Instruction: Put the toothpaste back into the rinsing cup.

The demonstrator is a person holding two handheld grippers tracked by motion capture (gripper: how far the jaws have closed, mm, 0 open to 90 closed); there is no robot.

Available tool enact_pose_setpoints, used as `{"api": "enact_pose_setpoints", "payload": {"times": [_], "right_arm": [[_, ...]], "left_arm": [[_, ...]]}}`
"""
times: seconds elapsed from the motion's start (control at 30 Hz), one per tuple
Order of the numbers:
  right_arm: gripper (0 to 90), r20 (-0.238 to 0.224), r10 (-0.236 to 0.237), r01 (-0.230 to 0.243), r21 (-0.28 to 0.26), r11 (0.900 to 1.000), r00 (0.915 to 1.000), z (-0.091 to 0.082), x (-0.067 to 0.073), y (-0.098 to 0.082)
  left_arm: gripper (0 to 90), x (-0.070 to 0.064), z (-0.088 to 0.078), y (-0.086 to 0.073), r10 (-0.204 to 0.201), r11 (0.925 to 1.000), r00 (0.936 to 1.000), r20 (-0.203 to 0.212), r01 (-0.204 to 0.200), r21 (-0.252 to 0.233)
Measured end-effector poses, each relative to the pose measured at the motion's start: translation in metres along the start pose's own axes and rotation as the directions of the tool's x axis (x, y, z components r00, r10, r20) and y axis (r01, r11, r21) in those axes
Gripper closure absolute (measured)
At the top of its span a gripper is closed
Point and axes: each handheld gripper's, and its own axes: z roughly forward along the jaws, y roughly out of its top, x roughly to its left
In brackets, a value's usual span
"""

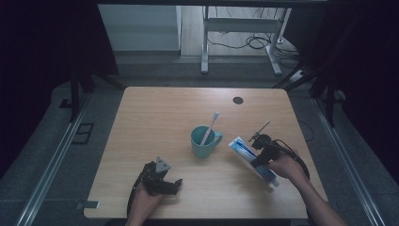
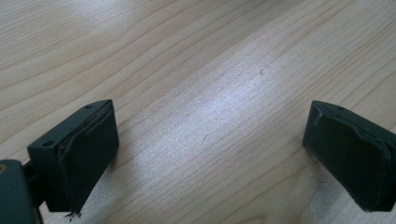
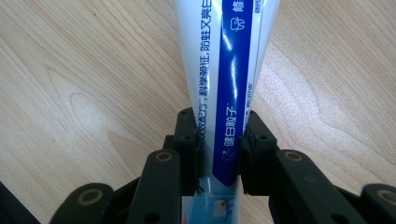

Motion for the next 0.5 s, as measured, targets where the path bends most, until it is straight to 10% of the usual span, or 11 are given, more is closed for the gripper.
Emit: {"api": "enact_pose_setpoints", "payload": {"times": [0.5], "right_arm": [[71.5, 0.009, -0.007, 0.008, -0.124, 0.992, 0.9999, -0.022, 0.001, -0.008]], "left_arm": [[3.6, 0.000, 0.000, 0.000, -0.004, 1.0000, 1.0000, 0.000, 0.004, -0.001]]}}
